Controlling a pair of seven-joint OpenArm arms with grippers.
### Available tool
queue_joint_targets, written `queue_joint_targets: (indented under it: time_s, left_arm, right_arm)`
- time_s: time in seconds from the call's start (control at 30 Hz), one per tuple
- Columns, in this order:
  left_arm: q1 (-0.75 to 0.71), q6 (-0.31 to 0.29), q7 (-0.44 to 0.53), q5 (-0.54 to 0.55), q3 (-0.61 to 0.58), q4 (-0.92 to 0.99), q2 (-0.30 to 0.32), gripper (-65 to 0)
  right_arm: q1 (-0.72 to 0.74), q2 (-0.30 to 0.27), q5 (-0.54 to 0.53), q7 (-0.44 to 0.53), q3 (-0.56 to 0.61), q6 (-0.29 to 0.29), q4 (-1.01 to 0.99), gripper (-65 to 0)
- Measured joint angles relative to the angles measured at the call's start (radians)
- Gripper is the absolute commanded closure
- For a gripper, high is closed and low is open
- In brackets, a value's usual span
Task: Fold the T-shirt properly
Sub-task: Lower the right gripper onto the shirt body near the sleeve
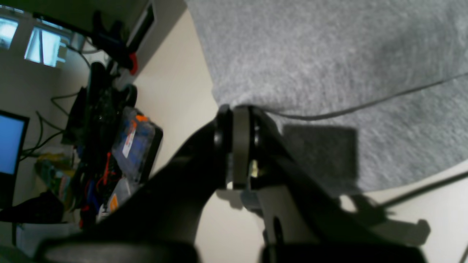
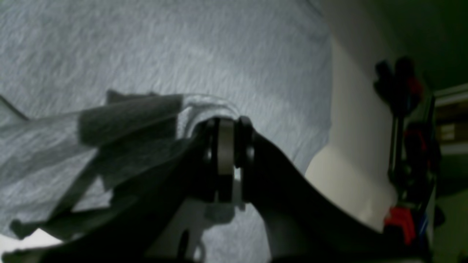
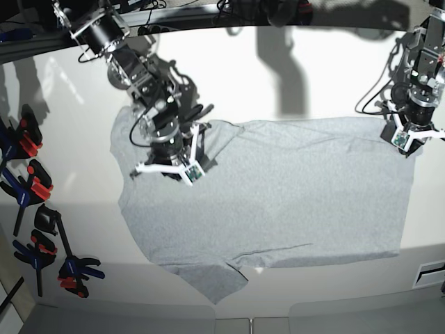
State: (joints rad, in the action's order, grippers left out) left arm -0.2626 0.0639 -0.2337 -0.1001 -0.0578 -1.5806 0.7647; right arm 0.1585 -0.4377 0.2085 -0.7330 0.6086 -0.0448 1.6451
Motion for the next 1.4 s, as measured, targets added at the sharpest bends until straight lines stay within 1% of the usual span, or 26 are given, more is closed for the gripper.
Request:
queue_joint_targets:
  time_s: [0.07, 0.1, 0.17, 0.2, 0.3, 0.43, 0.47, 0.5, 0.53, 0.57, 0.63, 0.7, 0.77, 0.97, 1.07, 1.17, 1.23, 1.3, 1.4]
  left_arm:
    - [0.018, 0.000, 0.019, 0.000, 0.000, 0.039, 0.000, 0.0]
    - [0.028, 0.000, 0.027, 0.000, 0.000, 0.062, -0.003, 0.0]
    - [0.055, 0.000, 0.040, 0.042, 0.000, 0.111, -0.011, 0.0]
    - [0.069, 0.000, 0.051, 0.060, 0.000, 0.137, -0.017, 0.0]
    - [0.102, -0.006, 0.054, 0.101, 0.000, 0.190, -0.035, 0.0]
    - [0.120, -0.008, 0.058, 0.103, 0.000, 0.203, -0.060, 0.0]
    - [0.122, -0.009, 0.093, 0.104, 0.000, 0.203, -0.064, 0.0]
    - [0.123, -0.009, 0.127, 0.104, 0.000, 0.202, -0.065, 0.0]
    - [0.125, -0.009, 0.137, 0.104, 0.000, 0.201, -0.064, 0.0]
    - [0.126, -0.009, 0.141, 0.104, 0.000, 0.202, -0.064, 0.0]
    - [0.131, -0.009, 0.139, 0.103, 0.000, 0.202, -0.064, 0.0]
    - [0.134, -0.009, 0.141, 0.103, 0.000, 0.203, -0.063, 0.0]
    - [0.135, -0.009, 0.143, 0.104, 0.000, 0.205, -0.064, 0.0]
    - [0.135, -0.009, 0.144, 0.103, 0.000, 0.206, -0.064, 0.0]
    - [0.135, -0.010, 0.144, 0.104, 0.000, 0.206, -0.064, 0.0]
    - [0.135, -0.009, 0.144, 0.104, 0.000, 0.207, -0.064, 0.0]
    - [0.139, -0.010, 0.170, 0.104, 0.000, 0.229, -0.064, 0.0]
    - [0.156, -0.011, 0.201, 0.103, 0.000, 0.282, -0.073, 0.0]
    - [0.198, -0.011, 0.213, 0.103, 0.000, 0.378, -0.098, 0.0]
  right_arm:
    - [0.028, 0.000, 0.000, 0.013, 0.000, 0.031, -0.016, 0.0]
    - [0.043, 0.001, 0.000, 0.018, 0.000, 0.038, -0.030, 0.0]
    - [0.073, 0.000, -0.011, 0.018, 0.000, 0.051, -0.071, 0.0]
    - [0.089, 0.000, -0.049, 0.018, 0.000, 0.051, -0.092, 0.0]
    - [0.136, 0.001, -0.134, 0.037, 0.000, 0.076, -0.166, 0.0]
    - [0.182, 0.014, -0.133, 0.053, 0.001, 0.081, -0.267, 0.0]
    - [0.195, 0.017, -0.132, 0.055, 0.001, 0.087, -0.288, 0.0]
    - [0.206, 0.023, -0.131, 0.056, 0.001, 0.104, -0.306, 0.0]
    - [0.217, 0.027, -0.131, 0.060, 0.001, 0.123, -0.319, 0.0]
    - [0.229, 0.034, -0.131, 0.060, 0.000, 0.144, -0.335, 0.0]
    - [0.253, 0.055, -0.130, 0.064, 0.000, 0.162, -0.368, 0.0]
    - [0.270, 0.075, -0.132, 0.091, 0.000, 0.191, -0.389, 0.0]
    - [0.290, 0.097, -0.126, 0.113, 0.001, 0.199, -0.415, 0.0]
    - [0.368, 0.158, -0.114, 0.132, 0.000, 0.230, -0.520, 0.0]
    - [0.392, 0.186, -0.118, 0.159, 0.000, 0.233, -0.590, 0.0]
    - [0.409, 0.192, -0.114, 0.187, 0.000, 0.229, -0.653, 0.0]
    - [0.416, 0.194, -0.116, 0.193, 0.000, 0.221, -0.689, 0.0]
    - [0.417, 0.198, -0.112, 0.195, 0.000, 0.176, -0.717, 0.0]
    - [0.413, 0.199, -0.118, 0.192, -0.001, 0.116, -0.736, 0.0]
